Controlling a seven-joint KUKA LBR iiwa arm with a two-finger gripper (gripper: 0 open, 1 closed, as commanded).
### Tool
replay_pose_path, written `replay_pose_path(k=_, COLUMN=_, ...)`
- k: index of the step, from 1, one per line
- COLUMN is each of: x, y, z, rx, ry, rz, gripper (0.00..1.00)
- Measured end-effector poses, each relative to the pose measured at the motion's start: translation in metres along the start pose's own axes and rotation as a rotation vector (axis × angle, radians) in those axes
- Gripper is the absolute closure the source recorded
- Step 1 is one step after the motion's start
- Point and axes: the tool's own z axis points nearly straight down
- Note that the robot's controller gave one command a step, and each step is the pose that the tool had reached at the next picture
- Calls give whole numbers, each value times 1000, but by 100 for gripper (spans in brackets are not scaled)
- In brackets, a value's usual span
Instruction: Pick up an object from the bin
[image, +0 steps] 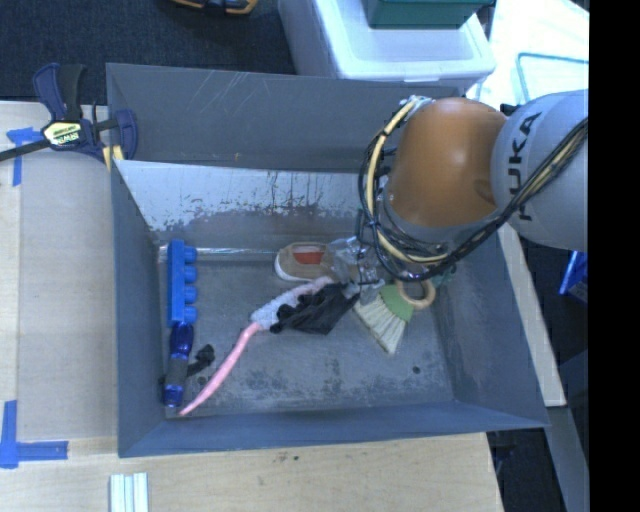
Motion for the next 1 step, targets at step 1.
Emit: replay_pose_path(k=1, x=21, y=18, z=81, rx=3, ry=-3, rz=-186, gripper=100)
